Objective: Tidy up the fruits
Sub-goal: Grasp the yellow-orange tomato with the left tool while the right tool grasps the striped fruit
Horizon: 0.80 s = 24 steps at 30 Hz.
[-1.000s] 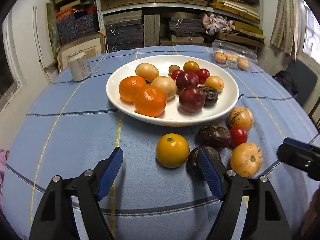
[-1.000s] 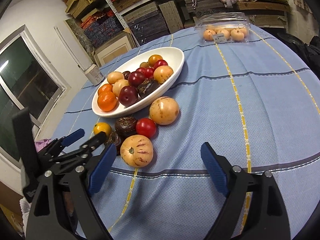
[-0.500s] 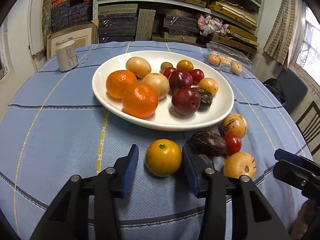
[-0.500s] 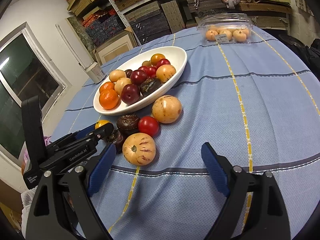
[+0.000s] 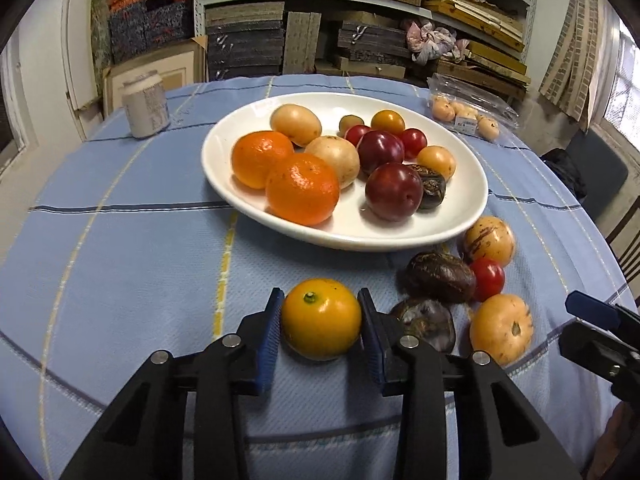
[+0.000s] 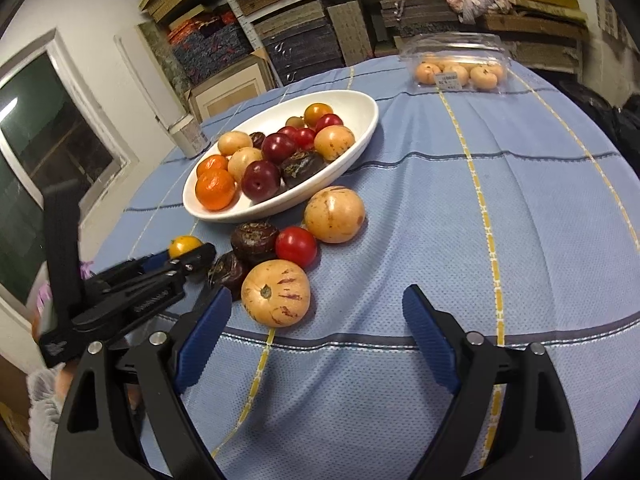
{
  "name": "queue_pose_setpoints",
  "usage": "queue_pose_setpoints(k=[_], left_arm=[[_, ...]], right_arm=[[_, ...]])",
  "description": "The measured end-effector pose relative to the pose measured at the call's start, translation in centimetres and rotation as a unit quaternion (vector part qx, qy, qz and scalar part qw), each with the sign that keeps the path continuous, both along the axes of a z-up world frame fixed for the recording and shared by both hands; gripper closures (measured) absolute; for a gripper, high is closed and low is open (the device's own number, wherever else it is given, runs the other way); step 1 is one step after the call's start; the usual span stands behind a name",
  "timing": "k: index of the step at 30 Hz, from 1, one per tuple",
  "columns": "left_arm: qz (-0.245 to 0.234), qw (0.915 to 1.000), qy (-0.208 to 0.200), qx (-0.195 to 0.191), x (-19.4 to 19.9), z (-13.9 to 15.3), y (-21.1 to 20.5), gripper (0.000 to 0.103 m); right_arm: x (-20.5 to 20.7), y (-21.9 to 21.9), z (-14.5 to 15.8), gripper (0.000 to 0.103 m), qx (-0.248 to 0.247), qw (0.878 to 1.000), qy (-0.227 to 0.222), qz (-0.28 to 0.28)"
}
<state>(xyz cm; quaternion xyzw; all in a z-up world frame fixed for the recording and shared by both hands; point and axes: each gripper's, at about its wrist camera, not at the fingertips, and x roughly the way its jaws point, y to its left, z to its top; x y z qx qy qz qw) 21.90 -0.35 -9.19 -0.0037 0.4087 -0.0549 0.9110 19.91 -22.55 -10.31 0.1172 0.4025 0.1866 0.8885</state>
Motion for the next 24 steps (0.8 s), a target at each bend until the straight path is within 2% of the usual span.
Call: queue_pose_setpoints(k=[5,7,11,19,22,24], left_arm=[[0.011,0.9994,-0.032,-0.004,-1.5,1.8,0.6,0.065],[0.012,0.9994,-0.032,-0.007,-1.5,1.9,0.7,0.065],[0.011,0.9995,-0.027,-0.014,-1.5,2.0,0.7,0.065],[0.009,0.9994,-0.029,-0.018,-1.7,2.3,0.7,0.065],[0.009,0.9993,-0.030,-0.019,-1.7,2.3,0.7,0.065],[0.010,0.9994,-0.029,-0.018,-1.7,2.3,0.7,0.065]], right_arm=[[-0.8,2.8,-0.3,0.018,-0.074,0.996,-0.028,0.028],[-1.1,3.8,-0.4,0.018,-0.107,0.993,-0.047,0.031],[-0.8,4.5,-0.6,0.018,-0.130,0.989,-0.063,0.031],[0.8,5.6,-1.3,0.034,-0.136,0.989,-0.044,0.041],[1.3,6.1,-1.6,0.042,-0.138,0.989,-0.036,0.049],[1.4,6.5,-1.8,0.051,-0.143,0.988,-0.030,0.056]])
